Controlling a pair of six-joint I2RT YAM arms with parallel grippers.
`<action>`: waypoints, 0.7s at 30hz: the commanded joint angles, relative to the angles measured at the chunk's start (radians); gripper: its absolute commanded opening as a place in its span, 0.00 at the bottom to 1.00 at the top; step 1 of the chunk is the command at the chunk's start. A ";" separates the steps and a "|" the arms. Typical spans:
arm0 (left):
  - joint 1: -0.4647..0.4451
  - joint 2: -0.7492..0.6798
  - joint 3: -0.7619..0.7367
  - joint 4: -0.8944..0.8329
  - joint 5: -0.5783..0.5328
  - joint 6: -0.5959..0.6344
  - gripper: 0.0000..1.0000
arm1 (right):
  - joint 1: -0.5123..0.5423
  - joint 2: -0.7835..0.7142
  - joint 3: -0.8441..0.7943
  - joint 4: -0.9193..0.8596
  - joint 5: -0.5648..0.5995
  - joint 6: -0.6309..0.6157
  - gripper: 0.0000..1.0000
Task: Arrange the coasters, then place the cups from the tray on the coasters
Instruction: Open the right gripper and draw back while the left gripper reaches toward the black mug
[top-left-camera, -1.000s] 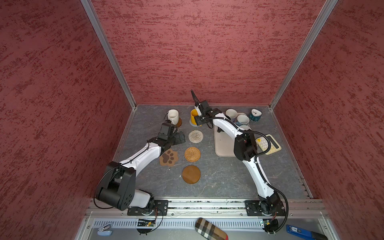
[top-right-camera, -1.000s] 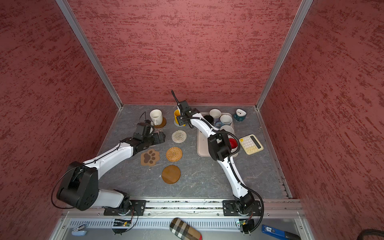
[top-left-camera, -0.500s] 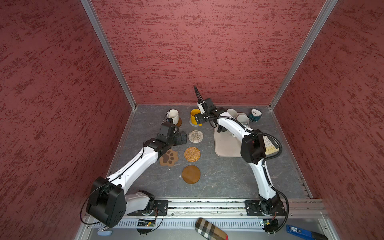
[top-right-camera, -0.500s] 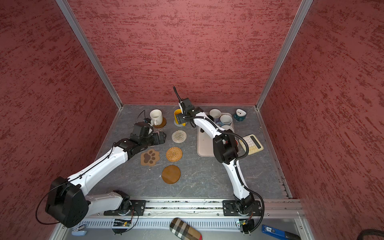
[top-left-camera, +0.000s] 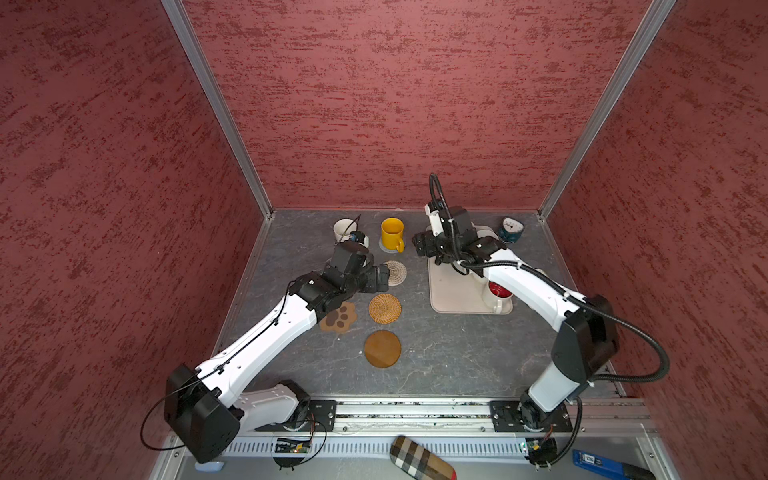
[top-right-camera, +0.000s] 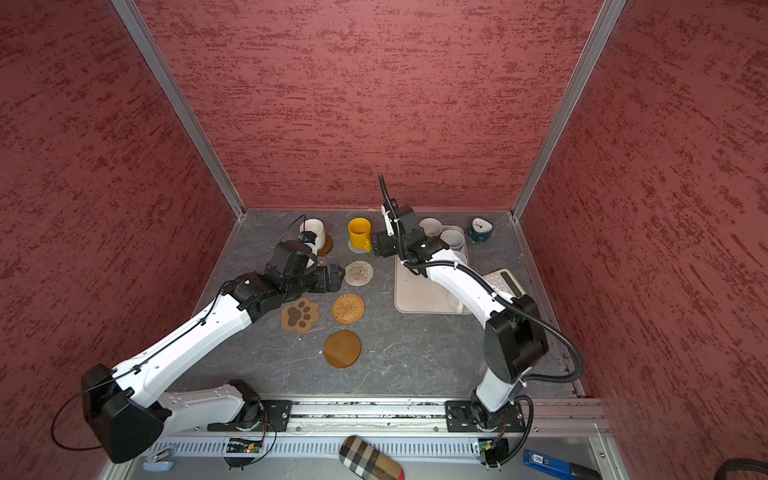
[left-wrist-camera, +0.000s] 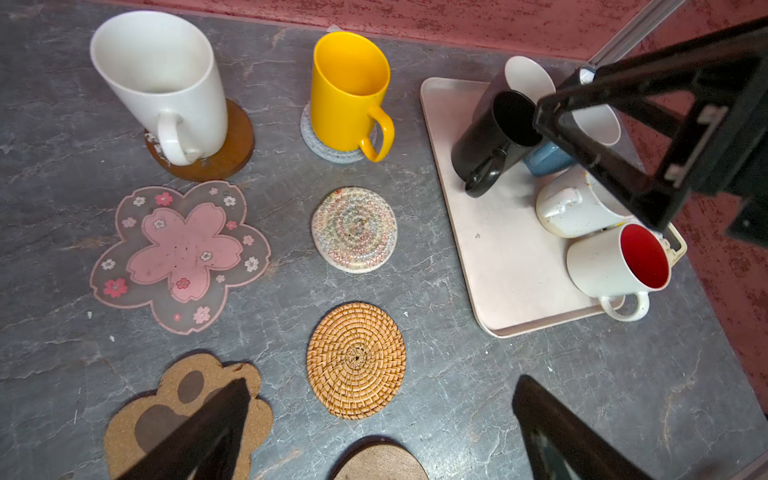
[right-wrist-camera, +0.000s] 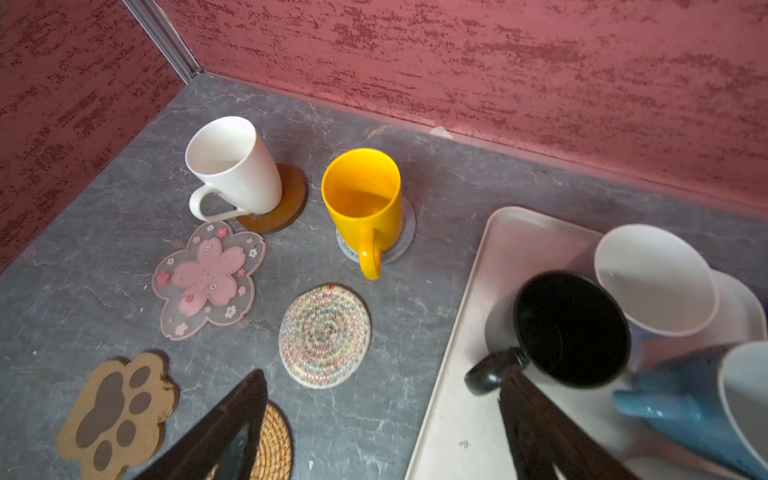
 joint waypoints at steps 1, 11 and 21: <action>-0.015 0.058 0.060 -0.054 0.025 0.053 1.00 | -0.006 -0.112 -0.123 0.110 0.009 0.053 0.89; -0.026 0.257 0.251 -0.066 0.142 0.128 0.99 | -0.028 -0.443 -0.442 0.181 0.095 0.116 0.99; -0.024 0.533 0.470 -0.056 0.190 0.191 0.98 | -0.128 -0.670 -0.615 0.169 0.071 0.263 0.99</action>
